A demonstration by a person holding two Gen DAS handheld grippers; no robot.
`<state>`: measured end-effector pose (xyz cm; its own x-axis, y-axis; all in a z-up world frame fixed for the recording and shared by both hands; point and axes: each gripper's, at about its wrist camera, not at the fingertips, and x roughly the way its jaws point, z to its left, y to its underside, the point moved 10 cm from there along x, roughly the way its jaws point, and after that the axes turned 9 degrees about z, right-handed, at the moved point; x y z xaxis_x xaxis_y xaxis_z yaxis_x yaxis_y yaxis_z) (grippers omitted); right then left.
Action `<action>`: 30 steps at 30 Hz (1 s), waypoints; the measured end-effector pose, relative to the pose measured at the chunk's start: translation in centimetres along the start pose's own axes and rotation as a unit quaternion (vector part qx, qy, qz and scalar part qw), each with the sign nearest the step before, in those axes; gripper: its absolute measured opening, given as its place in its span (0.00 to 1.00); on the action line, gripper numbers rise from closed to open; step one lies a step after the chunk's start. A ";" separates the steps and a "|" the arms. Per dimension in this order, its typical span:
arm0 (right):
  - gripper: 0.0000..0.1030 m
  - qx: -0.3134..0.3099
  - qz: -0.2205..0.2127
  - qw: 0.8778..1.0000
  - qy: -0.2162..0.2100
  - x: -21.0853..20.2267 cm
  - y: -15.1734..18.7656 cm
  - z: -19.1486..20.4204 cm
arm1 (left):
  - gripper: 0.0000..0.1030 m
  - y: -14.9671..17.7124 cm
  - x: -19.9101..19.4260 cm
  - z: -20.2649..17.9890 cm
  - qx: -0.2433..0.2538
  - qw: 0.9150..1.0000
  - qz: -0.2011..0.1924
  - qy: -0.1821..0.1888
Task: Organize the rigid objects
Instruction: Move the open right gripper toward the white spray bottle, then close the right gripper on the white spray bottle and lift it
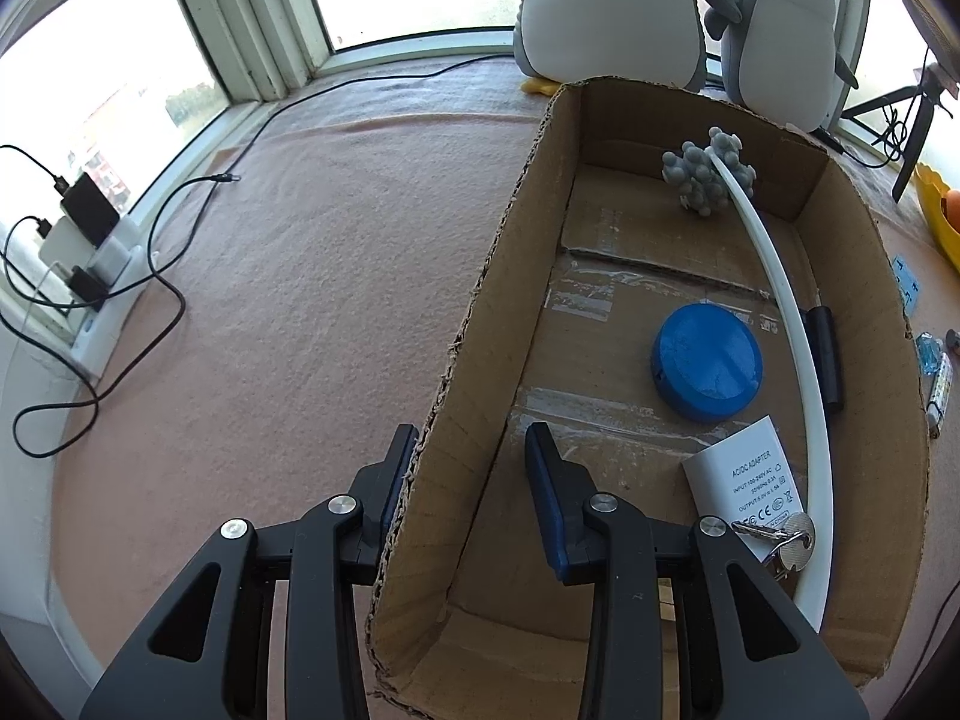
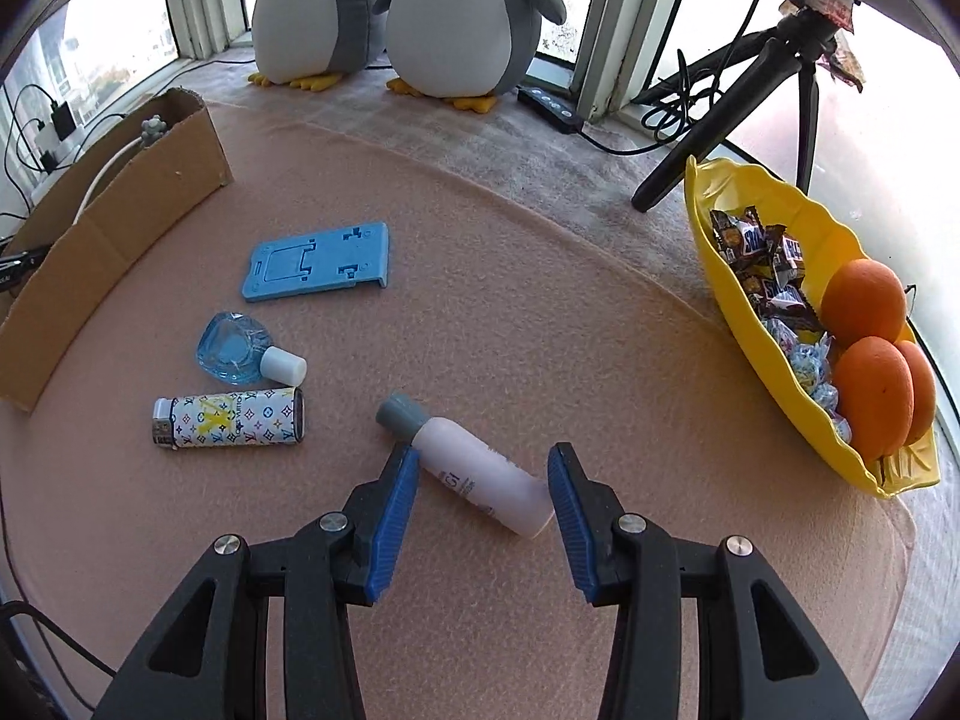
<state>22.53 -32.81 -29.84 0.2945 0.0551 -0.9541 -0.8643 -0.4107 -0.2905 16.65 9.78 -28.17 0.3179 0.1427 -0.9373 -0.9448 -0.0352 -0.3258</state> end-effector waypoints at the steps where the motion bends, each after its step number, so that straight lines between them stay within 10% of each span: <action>1: 0.40 -0.004 0.003 1.000 0.001 0.2 -0.1 0.0 | 0.34 0.0 0.0 0.0 -0.001 1.000 0.000 0.001; 18: 0.39 0.060 0.055 0.997 -0.015 1.6 0.0 -0.7 | 0.34 0.0 0.0 0.0 -0.001 1.000 -0.002 0.002; 23: 0.18 0.075 0.067 0.995 -0.015 1.2 0.8 0.0 | 0.34 0.0 -0.1 -0.1 0.002 1.000 -0.006 -0.001; 30: 0.18 0.092 0.062 0.994 0.000 0.7 1.4 1.5 | 0.34 0.0 -0.1 -0.1 0.002 1.000 -0.007 0.000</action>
<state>20.90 -32.00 -30.98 0.1808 0.0141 -0.9834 -0.9537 -0.2417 -0.1788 16.61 9.69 -28.05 0.3315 0.1440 -0.9324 -0.9405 -0.0282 -0.3388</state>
